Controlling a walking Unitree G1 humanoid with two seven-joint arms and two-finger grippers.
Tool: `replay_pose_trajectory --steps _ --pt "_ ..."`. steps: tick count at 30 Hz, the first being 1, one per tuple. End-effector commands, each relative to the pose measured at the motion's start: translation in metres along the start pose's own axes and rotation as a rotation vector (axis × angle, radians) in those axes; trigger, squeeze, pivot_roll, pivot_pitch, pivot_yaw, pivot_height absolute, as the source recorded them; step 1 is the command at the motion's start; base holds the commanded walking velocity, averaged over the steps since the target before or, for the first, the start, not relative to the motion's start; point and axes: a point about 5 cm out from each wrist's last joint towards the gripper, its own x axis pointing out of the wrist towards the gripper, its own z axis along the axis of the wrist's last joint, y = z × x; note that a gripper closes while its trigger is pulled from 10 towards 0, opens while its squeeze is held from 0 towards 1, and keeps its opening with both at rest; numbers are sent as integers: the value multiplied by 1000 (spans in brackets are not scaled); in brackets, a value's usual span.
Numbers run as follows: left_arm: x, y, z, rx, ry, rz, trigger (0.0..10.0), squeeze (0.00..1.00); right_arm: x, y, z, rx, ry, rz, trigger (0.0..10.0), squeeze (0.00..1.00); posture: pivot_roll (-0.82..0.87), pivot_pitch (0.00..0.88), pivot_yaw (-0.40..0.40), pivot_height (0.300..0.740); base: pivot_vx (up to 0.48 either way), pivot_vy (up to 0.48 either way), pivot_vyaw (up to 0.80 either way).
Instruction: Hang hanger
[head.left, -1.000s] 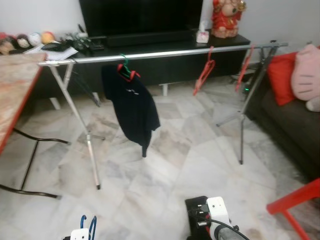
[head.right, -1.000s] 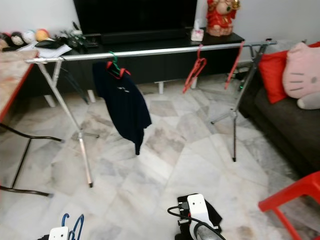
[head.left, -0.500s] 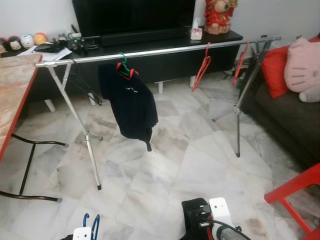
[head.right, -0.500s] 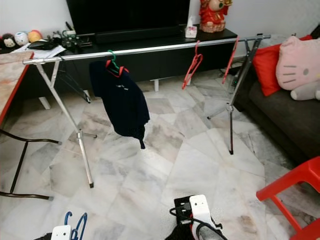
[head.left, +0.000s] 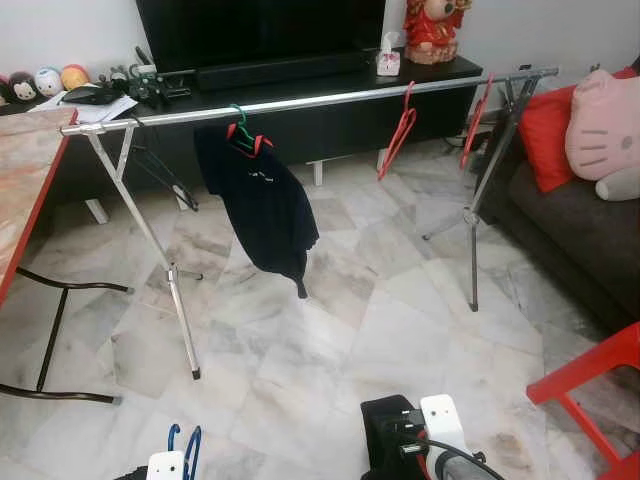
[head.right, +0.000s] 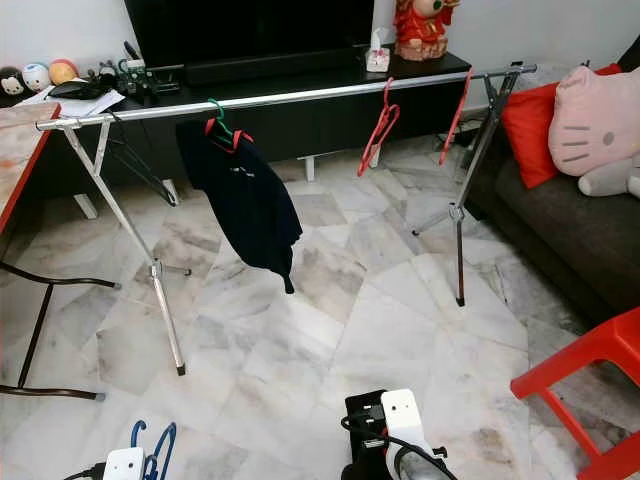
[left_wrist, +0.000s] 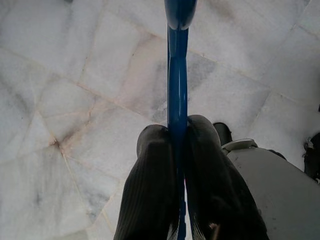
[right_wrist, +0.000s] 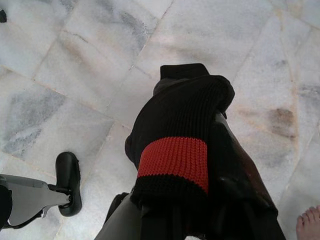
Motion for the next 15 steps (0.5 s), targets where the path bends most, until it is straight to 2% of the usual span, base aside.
replay_pose_trajectory --steps 1,3,15 --pt "-1 1 -5 11 10 -5 10000 0 0 0 3 2 -16 1 10000 0 -136 0 30 740 0 0 0" --pt "-1 1 -5 11 10 -5 10000 0 0 0 3 2 -16 1 10000 0 -136 0 30 740 0 0 0" --pt "-2 2 -6 18 12 -10 10000 0 1 4 4 -19 -23 12 10000 0 -139 0 36 740 -279 0 0"
